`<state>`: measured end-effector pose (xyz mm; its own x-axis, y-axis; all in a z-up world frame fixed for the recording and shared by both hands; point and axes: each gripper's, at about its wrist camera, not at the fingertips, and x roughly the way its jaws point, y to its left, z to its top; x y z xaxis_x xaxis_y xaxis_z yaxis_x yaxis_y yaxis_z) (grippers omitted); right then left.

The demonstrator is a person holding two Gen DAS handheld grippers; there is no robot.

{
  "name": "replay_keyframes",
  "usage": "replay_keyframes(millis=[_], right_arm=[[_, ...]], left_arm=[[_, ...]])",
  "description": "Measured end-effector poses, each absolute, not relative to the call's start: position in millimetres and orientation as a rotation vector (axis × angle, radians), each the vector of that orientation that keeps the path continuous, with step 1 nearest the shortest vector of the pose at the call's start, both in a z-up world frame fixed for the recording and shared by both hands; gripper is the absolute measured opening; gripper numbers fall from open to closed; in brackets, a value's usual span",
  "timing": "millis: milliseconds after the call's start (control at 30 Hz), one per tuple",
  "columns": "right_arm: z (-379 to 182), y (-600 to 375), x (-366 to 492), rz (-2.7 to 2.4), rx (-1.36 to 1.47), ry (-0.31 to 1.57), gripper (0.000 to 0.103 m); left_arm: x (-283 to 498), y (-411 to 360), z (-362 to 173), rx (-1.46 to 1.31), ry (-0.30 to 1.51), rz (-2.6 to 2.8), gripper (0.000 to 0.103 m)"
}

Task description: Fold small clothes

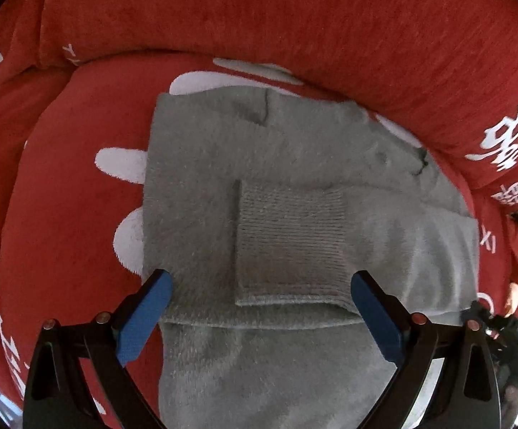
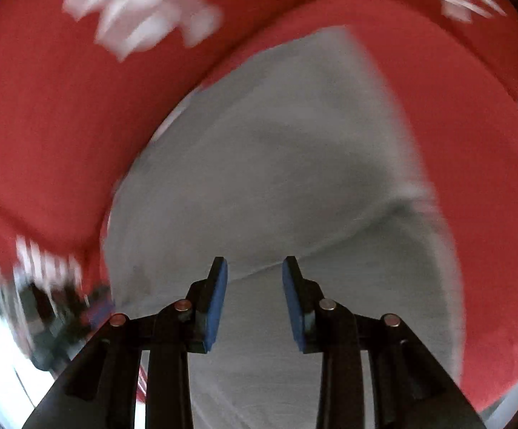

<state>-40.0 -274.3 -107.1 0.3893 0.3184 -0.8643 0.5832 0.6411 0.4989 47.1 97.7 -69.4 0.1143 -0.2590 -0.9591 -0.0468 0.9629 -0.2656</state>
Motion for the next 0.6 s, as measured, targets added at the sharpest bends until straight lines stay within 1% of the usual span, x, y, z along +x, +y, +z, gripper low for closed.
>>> replay_keyframes(millis=[133, 167, 200, 233, 367, 433, 500, 600], right_arm=[[-119, -307, -45, -0.258, 1.052, 1.119, 0.035], [-123, -312, -43, -0.257, 1.091, 1.104, 0.023], [-124, -316, -40, -0.263, 1.106, 1.093, 0.008], [-120, -322, -38, -0.268, 1.104, 1.076, 0.006], [-112, -331, -36, -0.223, 1.091, 1.033, 0.006], [-123, -335, -37, -0.187, 1.099, 1.054, 0.006], [-141, -336, -38, -0.176, 1.123, 1.113, 0.006], [-144, -336, -41, -0.158, 1.135, 1.108, 0.005]], left_arm=[[48, 89, -74, -0.173, 1.464, -0.152, 0.100], [47, 87, -74, -0.161, 1.466, -0.149, 0.100], [47, 85, -73, -0.146, 1.465, -0.145, 0.100], [46, 83, -72, -0.139, 1.461, -0.145, 0.100], [40, 73, -71, -0.121, 1.470, -0.159, 0.100], [37, 68, -73, -0.086, 1.468, -0.156, 0.100], [35, 64, -75, -0.044, 1.465, -0.147, 0.100], [36, 66, -77, -0.016, 1.465, -0.141, 0.100]])
